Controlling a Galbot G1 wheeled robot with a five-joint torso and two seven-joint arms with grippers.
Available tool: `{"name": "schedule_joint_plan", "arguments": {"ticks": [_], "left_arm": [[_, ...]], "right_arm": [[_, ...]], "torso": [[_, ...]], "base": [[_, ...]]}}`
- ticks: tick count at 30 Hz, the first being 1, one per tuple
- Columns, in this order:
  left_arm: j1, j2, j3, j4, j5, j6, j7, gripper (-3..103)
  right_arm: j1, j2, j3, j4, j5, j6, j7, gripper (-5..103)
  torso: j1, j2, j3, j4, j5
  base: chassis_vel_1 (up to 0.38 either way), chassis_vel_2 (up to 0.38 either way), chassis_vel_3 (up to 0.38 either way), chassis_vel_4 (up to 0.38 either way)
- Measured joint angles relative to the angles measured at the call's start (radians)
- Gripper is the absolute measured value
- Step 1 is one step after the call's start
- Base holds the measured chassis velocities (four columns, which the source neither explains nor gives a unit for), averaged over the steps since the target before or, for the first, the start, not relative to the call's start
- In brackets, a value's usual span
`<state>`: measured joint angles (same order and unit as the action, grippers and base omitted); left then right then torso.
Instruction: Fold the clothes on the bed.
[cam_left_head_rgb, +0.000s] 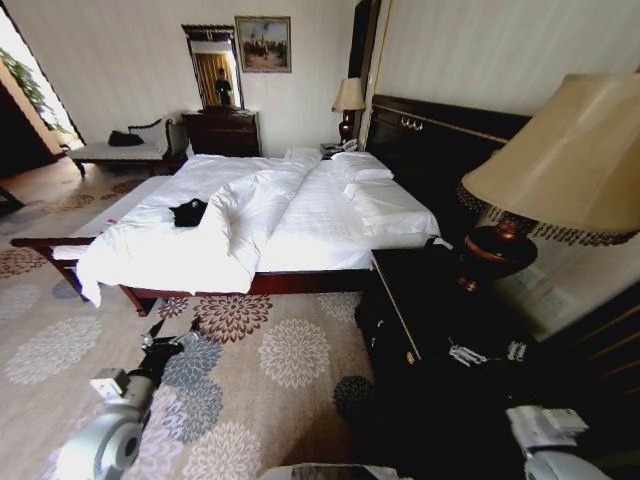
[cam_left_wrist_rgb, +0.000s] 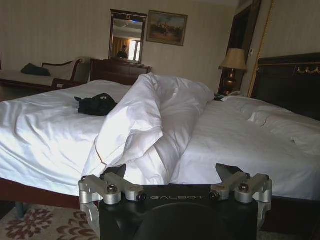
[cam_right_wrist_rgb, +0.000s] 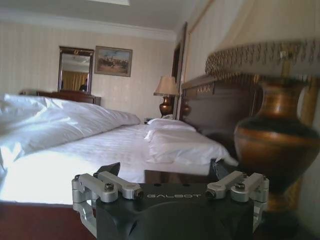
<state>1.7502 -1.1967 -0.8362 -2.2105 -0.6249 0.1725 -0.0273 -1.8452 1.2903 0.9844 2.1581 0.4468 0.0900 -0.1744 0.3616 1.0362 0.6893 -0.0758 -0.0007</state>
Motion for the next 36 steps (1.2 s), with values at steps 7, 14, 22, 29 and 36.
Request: {"name": "schedule_joint_plan", "arguments": {"ticks": [7, 14, 22, 29, 36], "left_arm": [[0.109, -0.027, 0.001, -0.034, 0.065, -0.031, 0.033, 100], [0.112, -0.062, 0.021, -0.051, 0.099, -0.044, 0.038, 100], [0.121, -0.083, 0.023, -0.054, 0.090, -0.044, 0.038, 100], [0.105, -0.088, 0.052, -0.052, 0.101, -0.044, 0.037, 100], [0.113, -0.095, 0.069, -0.063, 0.127, -0.044, 0.036, 100]], "right_arm": [[0.025, 0.010, -0.048, 0.004, 0.010, -0.022, 0.003, 100], [0.012, -0.015, -0.056, 0.002, -0.003, -0.011, -0.002, 100], [0.020, -0.005, -0.070, 0.014, -0.008, -0.019, -0.003, 100], [0.007, 0.006, -0.051, 0.028, -0.012, -0.021, -0.003, 100], [0.000, 0.005, -0.034, 0.034, -0.005, -0.019, -0.005, 100]], "torso": [[0.000, 0.000, 0.000, 0.0002, 0.0004], [0.000, 0.000, 0.000, -0.0001, 0.0002], [0.000, 0.000, 0.000, 0.0003, 0.0002], [0.000, 0.000, 0.000, 0.0001, 0.0002], [0.000, 0.000, 0.000, 0.0003, 0.0000]], "base": [[0.000, 0.000, 0.000, 0.000], [0.000, 0.000, 0.000, 0.000], [0.000, 0.000, 0.000, 0.000], [-0.036, 0.049, 0.044, -0.042], [-0.164, 0.148, 0.157, -0.145]]}}
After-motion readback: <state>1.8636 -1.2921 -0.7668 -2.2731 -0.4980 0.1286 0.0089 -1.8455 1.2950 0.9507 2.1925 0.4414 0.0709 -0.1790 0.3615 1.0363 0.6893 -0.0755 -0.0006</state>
